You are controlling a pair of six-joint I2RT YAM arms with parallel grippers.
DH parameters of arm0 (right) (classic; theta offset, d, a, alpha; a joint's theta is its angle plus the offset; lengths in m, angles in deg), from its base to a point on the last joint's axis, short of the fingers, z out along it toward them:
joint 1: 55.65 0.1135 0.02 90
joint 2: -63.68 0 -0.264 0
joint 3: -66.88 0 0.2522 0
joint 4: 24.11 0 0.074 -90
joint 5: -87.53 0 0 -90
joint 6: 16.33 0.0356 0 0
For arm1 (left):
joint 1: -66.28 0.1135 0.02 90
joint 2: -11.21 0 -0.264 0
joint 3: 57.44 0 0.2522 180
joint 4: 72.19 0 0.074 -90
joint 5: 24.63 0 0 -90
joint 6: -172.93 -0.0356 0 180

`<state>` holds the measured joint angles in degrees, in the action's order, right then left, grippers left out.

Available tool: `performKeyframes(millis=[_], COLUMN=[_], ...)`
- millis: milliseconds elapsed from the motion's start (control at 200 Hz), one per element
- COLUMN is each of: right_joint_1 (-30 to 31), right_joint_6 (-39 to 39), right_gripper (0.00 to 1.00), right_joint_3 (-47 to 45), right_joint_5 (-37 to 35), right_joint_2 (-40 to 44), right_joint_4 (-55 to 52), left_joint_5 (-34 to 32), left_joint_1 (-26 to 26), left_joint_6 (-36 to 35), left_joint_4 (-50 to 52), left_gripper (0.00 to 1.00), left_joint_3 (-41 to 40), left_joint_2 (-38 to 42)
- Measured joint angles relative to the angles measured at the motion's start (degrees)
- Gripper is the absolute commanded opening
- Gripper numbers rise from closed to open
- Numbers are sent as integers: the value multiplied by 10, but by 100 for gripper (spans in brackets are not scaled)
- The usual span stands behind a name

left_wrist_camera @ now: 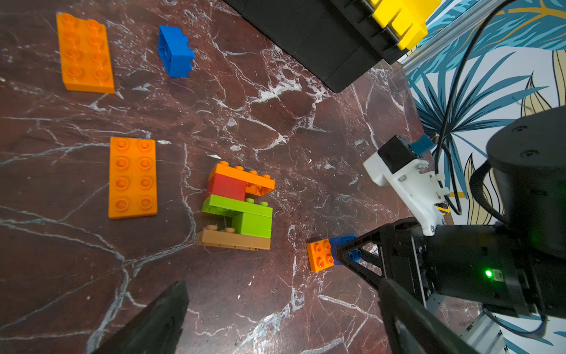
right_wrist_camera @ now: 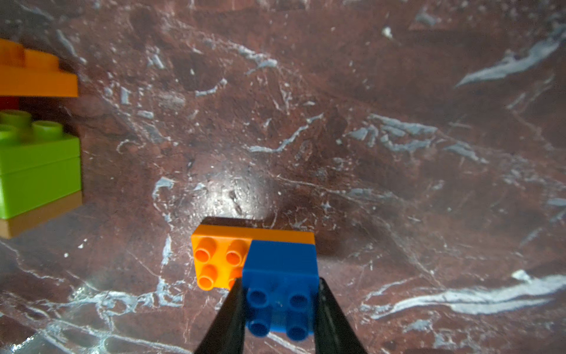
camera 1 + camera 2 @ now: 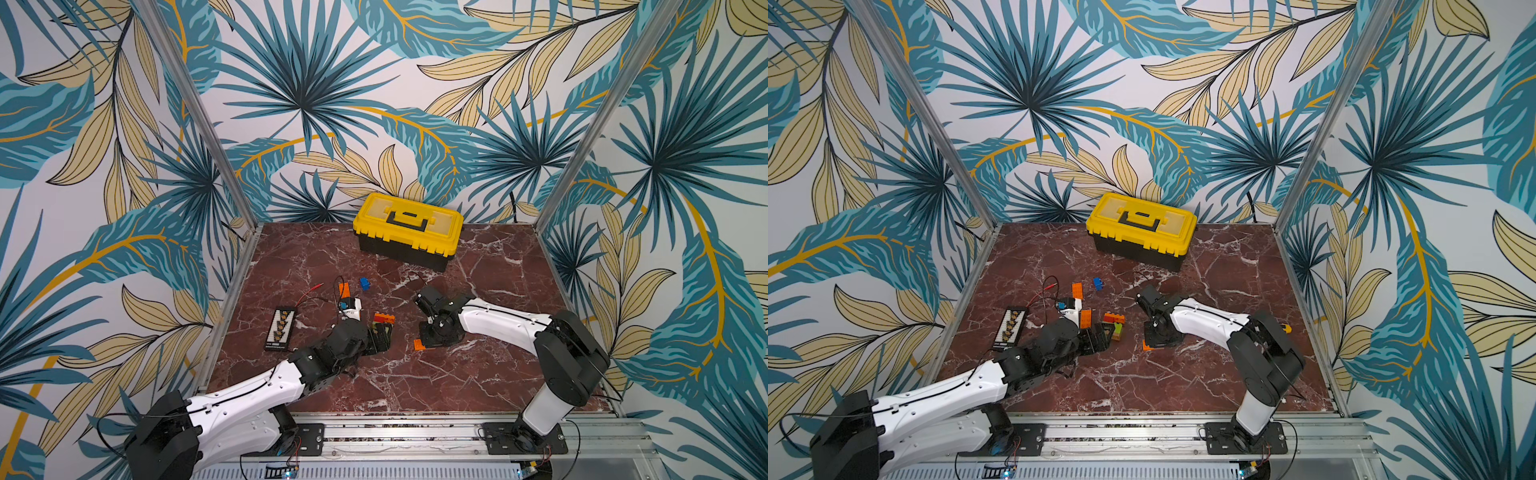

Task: Assemble the number 5 with lego
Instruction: Assemble the lego brick with the lego brick, then pick up the lego brick from the center of the board.

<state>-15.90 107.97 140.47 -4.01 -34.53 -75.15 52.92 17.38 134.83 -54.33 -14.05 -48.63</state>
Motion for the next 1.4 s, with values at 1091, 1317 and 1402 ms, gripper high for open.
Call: performKeyframes(millis=[1091, 1317, 1402], right_joint_1=[74, 134, 143], right_joint_6=[9, -7, -9], right_gripper=[58, 58, 58], right_joint_3=[238, 438, 506], right_joint_5=[28, -31, -50], right_joint_2=[-55, -218, -271], right_joint_4=[21, -40, -73], left_joint_5=[76, 31, 7], left_joint_1=[235, 260, 263], left_joint_6=[-49, -13, 7], left_joint_4=[165, 237, 256], left_gripper=[100, 100, 100], left_joint_3=[25, 25, 23], left_joint_2=[18, 71, 103])
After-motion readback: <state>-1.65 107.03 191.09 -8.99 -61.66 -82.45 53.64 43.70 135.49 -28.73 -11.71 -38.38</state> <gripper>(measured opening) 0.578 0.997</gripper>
